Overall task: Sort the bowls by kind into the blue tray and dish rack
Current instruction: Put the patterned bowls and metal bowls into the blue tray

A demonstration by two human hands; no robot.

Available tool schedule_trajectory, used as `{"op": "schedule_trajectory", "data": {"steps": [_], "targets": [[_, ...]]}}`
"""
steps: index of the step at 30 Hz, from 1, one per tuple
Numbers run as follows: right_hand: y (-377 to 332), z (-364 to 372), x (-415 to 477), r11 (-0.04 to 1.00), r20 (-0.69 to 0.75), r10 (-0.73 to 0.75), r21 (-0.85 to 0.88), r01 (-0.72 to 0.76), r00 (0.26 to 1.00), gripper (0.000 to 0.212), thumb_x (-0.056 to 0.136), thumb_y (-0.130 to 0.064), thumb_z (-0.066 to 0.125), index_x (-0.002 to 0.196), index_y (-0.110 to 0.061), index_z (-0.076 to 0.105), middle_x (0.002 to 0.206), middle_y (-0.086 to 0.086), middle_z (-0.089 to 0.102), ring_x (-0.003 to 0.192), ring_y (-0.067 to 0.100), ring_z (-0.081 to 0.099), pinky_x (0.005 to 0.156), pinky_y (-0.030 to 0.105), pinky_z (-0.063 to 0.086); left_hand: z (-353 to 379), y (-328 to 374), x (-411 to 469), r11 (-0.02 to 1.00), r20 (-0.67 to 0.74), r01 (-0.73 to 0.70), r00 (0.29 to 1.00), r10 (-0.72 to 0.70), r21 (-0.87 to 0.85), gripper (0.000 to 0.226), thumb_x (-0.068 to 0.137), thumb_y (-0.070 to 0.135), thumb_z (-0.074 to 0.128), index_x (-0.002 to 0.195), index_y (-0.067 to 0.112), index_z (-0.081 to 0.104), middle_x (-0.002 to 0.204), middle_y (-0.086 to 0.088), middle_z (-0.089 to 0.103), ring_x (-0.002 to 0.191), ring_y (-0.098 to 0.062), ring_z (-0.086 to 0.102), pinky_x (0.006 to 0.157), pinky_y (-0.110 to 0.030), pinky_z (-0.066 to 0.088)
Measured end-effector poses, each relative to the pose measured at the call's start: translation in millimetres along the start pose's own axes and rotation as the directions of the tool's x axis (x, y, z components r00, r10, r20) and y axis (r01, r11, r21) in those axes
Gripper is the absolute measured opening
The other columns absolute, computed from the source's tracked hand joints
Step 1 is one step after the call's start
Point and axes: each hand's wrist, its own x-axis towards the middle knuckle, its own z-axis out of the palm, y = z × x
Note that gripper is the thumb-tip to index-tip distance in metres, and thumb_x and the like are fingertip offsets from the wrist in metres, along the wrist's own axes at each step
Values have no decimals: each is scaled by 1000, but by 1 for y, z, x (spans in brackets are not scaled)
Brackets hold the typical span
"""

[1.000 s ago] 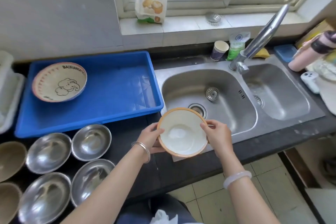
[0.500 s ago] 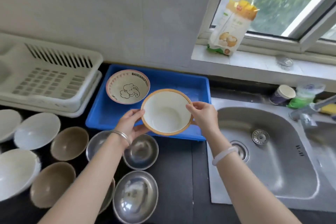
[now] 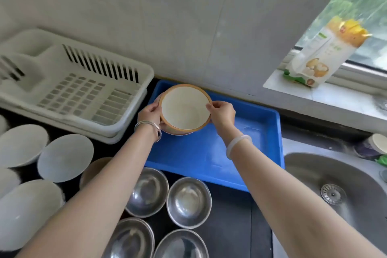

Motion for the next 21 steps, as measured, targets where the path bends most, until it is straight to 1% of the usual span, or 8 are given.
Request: {"op": "schedule_trajectory", "data": {"steps": [4,7,10,13,17,18,19,21], "targets": [[6,18,14,999,-5,47,1,-47,999,16,88,-19,64,72,-24,64,73,-3,66,81,25,68,79,44,59,2,-4,21,1000,2,3,1000,-3,-4,33,93,7,48,124,9,57,128,-15,59,102,-28,56,84,-38,50],[12,28,19,997,0,70,12,-70,998,8,89,-16,63,86,-18,70,78,-2,66,83,23,67,80,43,59,1,-9,32,1000,-20,16,1000,-16,13,35,93,4,44,125,9,56,127,-15,59,102,-28,56,89,-39,49],[17,34,22,998,-1,68,-1,-68,998,13,90,-16,61,98,-12,72,80,-2,66,81,22,67,79,40,59,-1,-13,39,999,-33,20,999,-19,40,36,94,2,41,126,8,55,127,-15,59,110,-31,57,94,-42,49],[20,37,23,998,-7,57,-18,-57,998,19,91,-15,59,105,-10,71,89,4,69,81,24,66,77,37,59,-2,-16,43,998,-26,16,1000,-14,60,38,93,0,39,126,9,56,127,-15,59,113,-33,56,95,-44,49],[24,40,25,998,-5,57,-11,-57,998,21,93,-16,58,109,-10,69,98,7,70,87,25,67,81,41,58,-4,-18,46,998,-4,-7,1000,7,61,37,94,3,40,127,10,55,125,-12,59,100,-26,57,86,-35,49],[24,40,25,998,-1,60,-10,-60,998,22,93,-17,57,110,-10,69,100,8,70,87,25,67,82,41,58,-4,-19,47,998,-3,-14,1000,14,66,37,95,4,40,128,10,54,125,-12,59,99,-24,56,86,-35,49],[25,40,25,998,3,61,-11,-61,998,23,93,-17,57,112,-10,68,100,8,70,87,25,67,81,40,58,-4,-20,47,997,-10,-21,1000,21,78,37,95,4,40,128,11,54,125,-11,59,100,-25,56,88,-35,49],[26,40,24,998,11,64,-11,-63,998,24,94,-18,55,113,-11,67,100,7,70,87,24,66,81,39,58,-4,-22,48,992,-44,-40,998,46,122,36,95,6,41,128,12,55,127,-10,59,108,-28,57,96,-41,48]]}}
